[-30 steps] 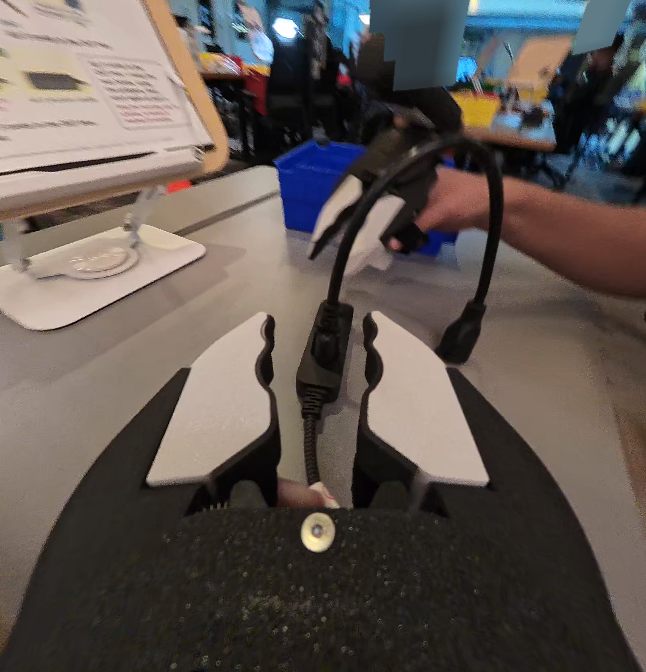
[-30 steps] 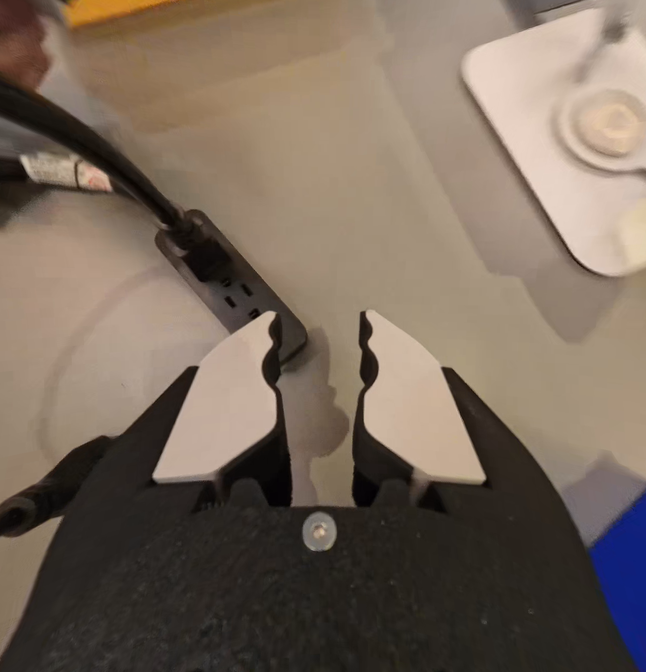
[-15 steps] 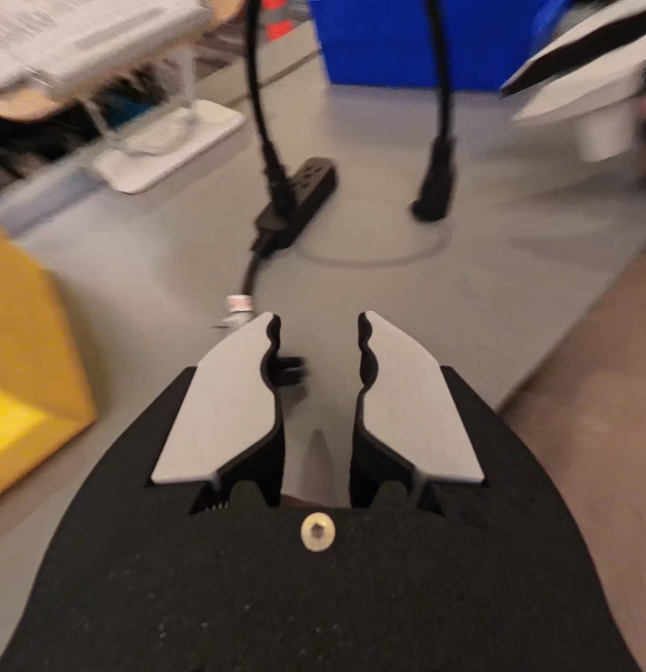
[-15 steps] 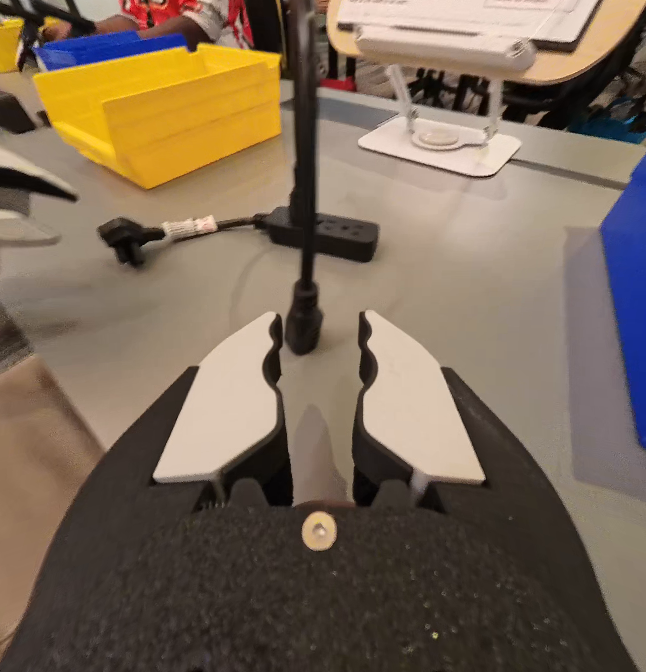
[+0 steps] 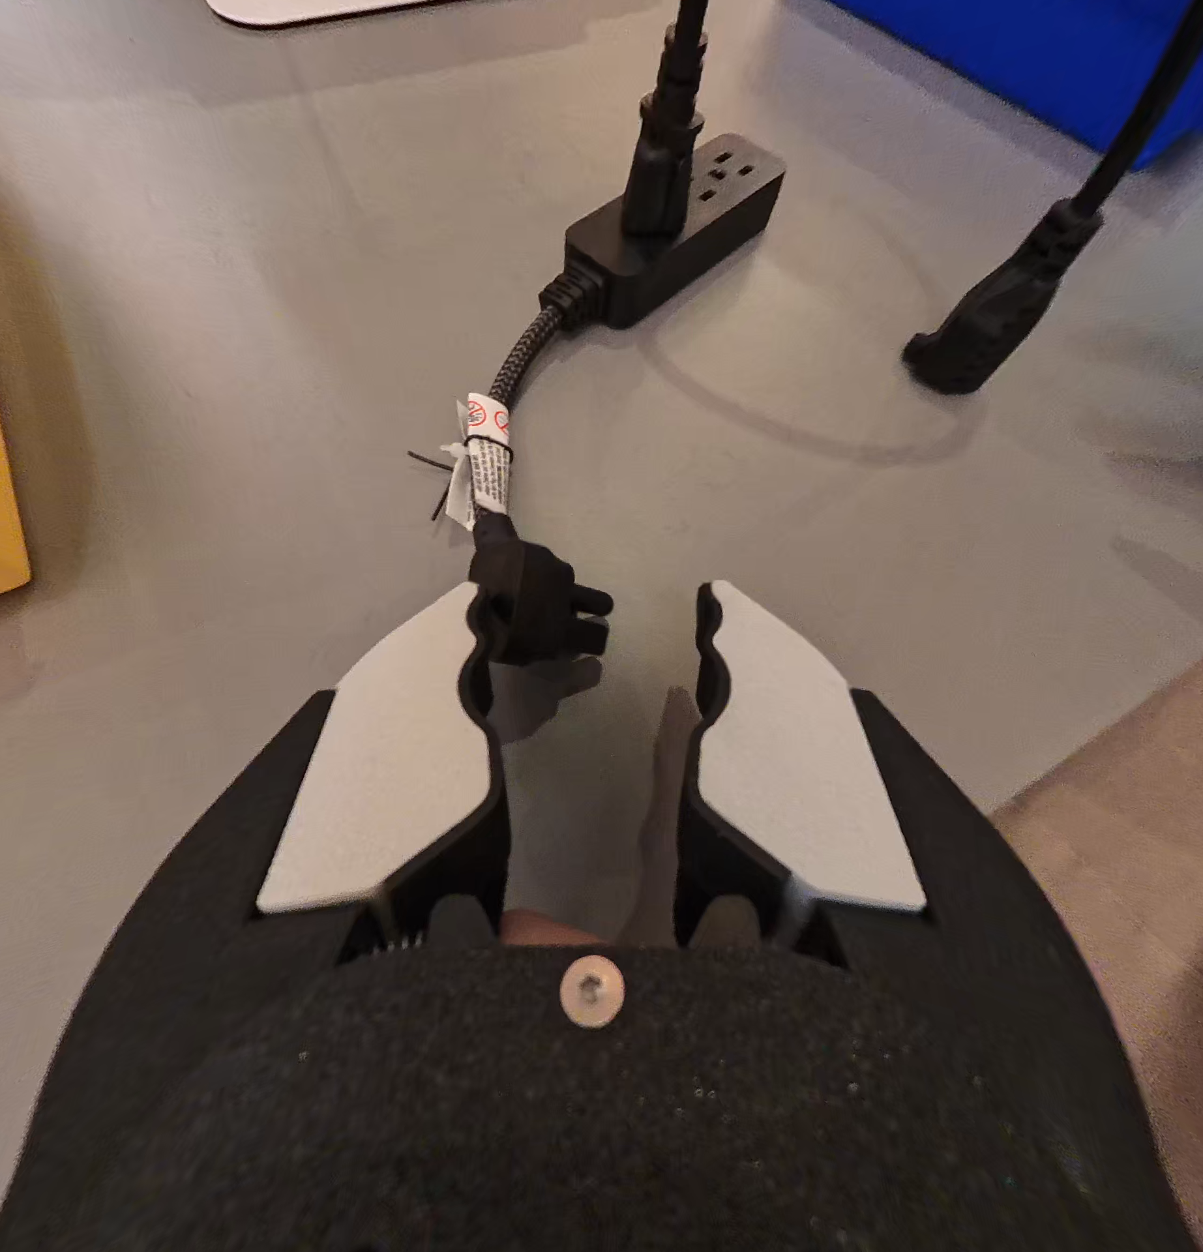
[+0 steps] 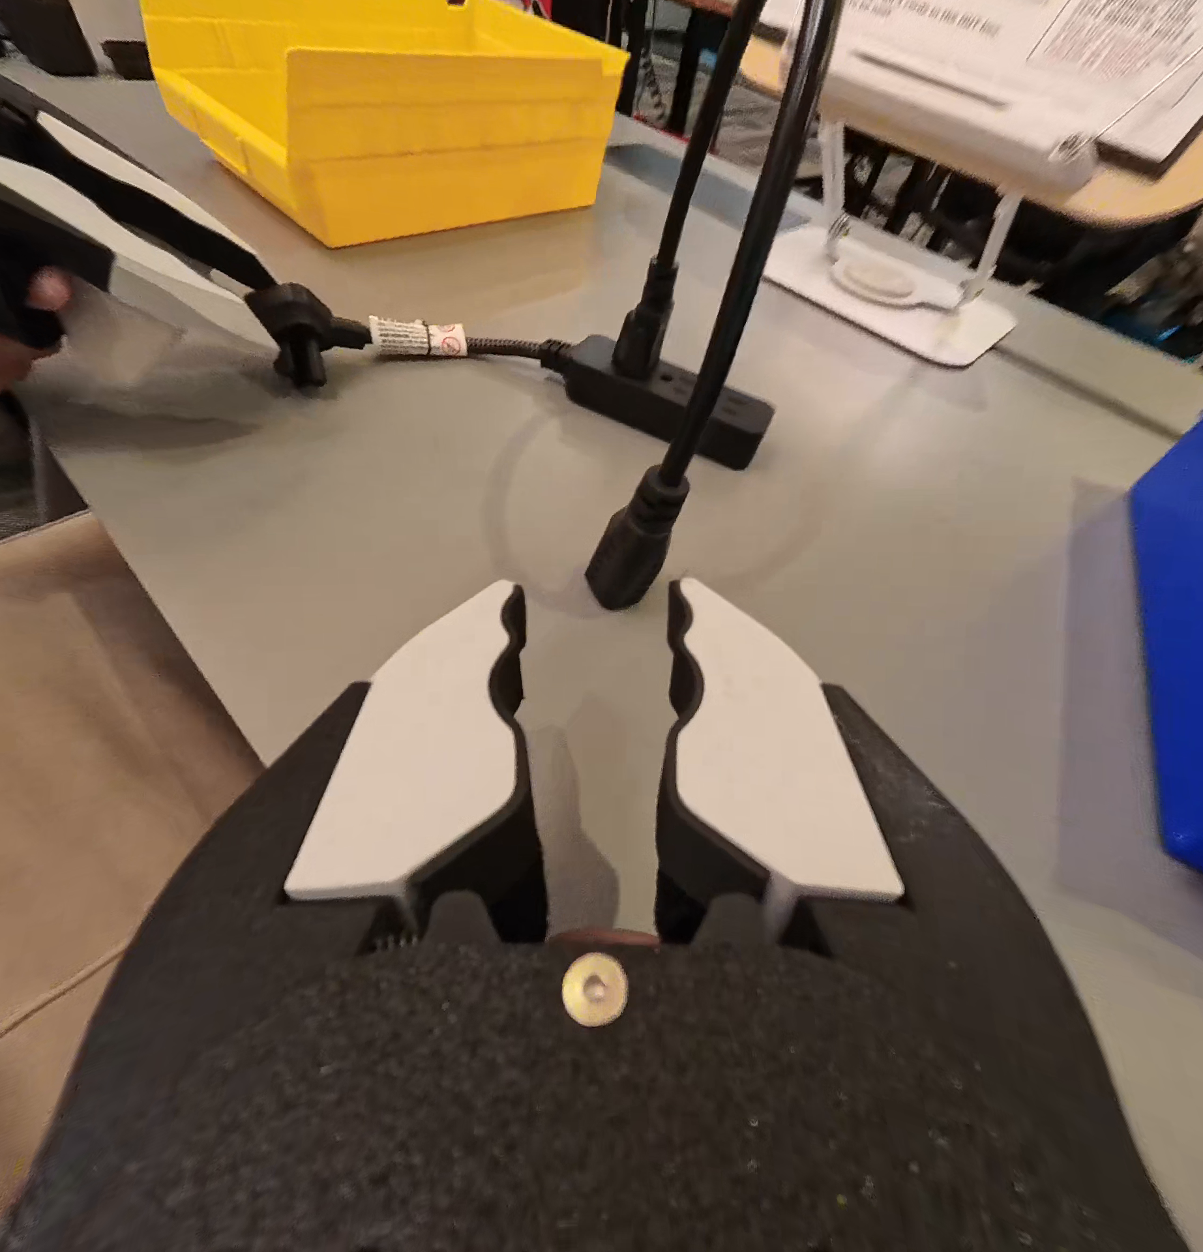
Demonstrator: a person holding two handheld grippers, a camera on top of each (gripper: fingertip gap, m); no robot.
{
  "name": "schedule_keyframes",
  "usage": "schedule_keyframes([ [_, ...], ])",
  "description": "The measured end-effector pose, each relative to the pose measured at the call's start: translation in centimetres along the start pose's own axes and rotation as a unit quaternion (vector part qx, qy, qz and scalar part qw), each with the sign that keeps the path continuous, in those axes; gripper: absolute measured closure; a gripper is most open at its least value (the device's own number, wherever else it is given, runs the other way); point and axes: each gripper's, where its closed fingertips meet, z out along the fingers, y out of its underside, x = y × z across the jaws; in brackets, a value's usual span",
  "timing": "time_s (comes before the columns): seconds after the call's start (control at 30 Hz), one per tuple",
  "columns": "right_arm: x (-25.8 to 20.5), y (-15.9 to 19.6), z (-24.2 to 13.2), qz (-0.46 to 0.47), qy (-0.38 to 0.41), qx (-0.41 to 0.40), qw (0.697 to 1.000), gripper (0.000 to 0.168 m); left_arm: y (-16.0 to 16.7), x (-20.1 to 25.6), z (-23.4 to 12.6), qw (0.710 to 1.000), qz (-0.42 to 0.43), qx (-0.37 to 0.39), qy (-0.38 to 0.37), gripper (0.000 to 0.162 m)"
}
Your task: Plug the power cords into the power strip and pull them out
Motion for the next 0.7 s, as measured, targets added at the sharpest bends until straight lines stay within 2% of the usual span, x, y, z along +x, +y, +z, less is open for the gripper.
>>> schedule_keyframes([
  [0.17, -0.9, 0.1, 0.4, 0.065, -0.04, -0.004, 0.997, 0.126, 0.5, -1.7, 0.6, 0.997, 0.006, -0.034, -0.074, 0.13],
  [0.27, -1.7, 0.1, 1.2, 0.115, -0.056, -0.014, 0.992, 0.119, 0.9, -2.3, 0.9, 0.993, 0.033, -0.05, -0.099, 0.132],
  [0.33, -1.6, -0.8, 2.2, 0.127, -0.043, -0.005, 0.991, 0.117, 1.0, -2.3, 0.8, 0.993, 0.026, -0.053, -0.102, 0.133],
  [0.4, 0.0, -1.7, 3.7, 0.108, 0.012, -0.012, 0.994, 0.118, 1.0, -2.5, 0.6, 0.992, 0.01, -0.06, -0.106, 0.136],
  [0.43, 1.0, -1.9, 4.5, 0.096, 0.042, -0.028, 0.994, 0.12, 1.1, -2.7, 0.4, 0.992, 0.004, -0.063, -0.11, 0.136],
  [0.57, 3.4, -3.6, 7.6, 0.105, 0.053, -0.056, 0.991, 0.16, 1.8, -3.8, -0.7, 0.991, -0.026, -0.06, -0.118, 0.136],
  [0.7, 5.8, -5.3, 11.6, 0.092, 0.042, -0.073, 0.992, 0.161, 2.8, -2.9, -2.0, 0.989, -0.101, -0.043, -0.103, 0.136],
])
